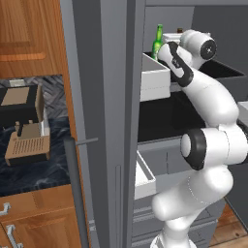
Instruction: Place the beers on the top shelf of the fridge to keep them out of children's reach, and place the tangerine on lower shelves for easy access.
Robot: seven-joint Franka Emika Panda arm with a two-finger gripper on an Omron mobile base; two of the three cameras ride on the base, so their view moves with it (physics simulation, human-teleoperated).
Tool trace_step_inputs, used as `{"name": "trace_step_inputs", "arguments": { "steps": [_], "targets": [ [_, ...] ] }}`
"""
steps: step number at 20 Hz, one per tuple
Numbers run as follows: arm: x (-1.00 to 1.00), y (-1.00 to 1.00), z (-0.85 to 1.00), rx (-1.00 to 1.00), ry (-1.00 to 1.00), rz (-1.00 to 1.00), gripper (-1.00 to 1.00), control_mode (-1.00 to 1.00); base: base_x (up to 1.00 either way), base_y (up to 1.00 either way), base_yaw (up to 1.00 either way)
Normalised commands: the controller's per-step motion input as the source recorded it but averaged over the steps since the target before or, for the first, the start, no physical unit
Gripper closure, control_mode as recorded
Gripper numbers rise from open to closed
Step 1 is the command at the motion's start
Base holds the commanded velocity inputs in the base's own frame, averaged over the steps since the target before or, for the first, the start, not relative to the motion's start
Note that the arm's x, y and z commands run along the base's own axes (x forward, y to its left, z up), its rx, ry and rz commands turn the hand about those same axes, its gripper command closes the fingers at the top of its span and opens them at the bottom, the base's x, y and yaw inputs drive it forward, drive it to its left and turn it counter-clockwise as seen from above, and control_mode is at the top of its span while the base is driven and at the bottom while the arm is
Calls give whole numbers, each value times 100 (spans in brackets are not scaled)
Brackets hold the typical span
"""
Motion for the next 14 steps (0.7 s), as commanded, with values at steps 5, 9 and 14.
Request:
{"name": "trace_step_inputs", "arguments": {
  "steps": [5,9,14],
  "targets": [
    [-15,0,26,-6,11,0,-100,-100,0,0,0],
    [-29,0,1,-10,21,0,-100,-100,0,0,0],
    [-70,0,-32,-11,4,0,-100,-100,0,0,0]
  ]
}}
